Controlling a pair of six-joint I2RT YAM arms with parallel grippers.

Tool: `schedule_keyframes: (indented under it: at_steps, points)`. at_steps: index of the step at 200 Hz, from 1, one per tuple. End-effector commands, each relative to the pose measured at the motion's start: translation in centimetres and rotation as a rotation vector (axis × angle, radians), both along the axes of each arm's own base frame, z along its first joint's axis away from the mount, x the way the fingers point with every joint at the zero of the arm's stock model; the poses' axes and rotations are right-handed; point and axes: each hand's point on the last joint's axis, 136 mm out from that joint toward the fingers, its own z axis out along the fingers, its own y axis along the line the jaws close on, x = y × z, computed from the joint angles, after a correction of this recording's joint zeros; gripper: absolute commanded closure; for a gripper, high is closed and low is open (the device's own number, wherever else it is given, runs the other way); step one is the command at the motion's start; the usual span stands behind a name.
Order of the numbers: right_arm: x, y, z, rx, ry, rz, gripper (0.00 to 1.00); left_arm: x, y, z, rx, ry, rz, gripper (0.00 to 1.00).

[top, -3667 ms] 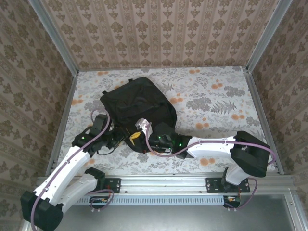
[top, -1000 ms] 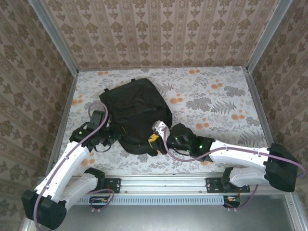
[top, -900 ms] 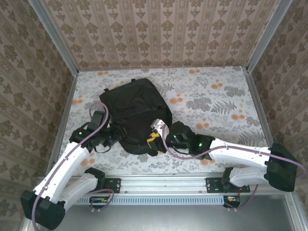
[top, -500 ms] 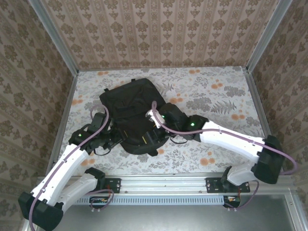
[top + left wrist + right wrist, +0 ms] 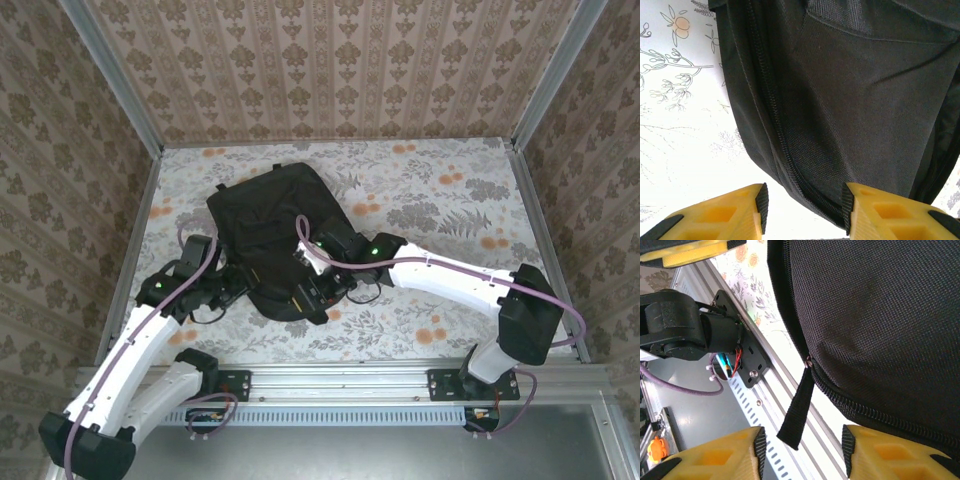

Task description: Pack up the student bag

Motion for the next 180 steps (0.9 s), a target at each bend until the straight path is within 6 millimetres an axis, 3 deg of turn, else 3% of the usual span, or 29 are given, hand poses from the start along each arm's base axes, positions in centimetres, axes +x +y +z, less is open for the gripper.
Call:
schedule_keyframes:
  at_steps: [1, 55, 121, 180]
  points:
    - [0.2, 0.7, 0.2, 0.013, 0.034, -0.003, 0.57, -0.7, 0.1, -0.7, -0.003, 0.027, -0.019, 0.55]
    - [-0.2, 1.9, 0.1, 0.020, 0.058, 0.020, 0.60, -0.6, 0.0, -1.2, -0.015, 0.036, -0.014, 0.55]
    - [0.0, 3.5, 0.3, 0.045, 0.057, 0.038, 0.70, -0.7, -0.1, -1.7, -0.025, 0.045, -0.012, 0.55]
    - [-0.2, 3.4, 0.9, 0.042, 0.055, 0.030, 0.66, -0.9, -0.1, -2.1, -0.034, 0.048, -0.009, 0.55]
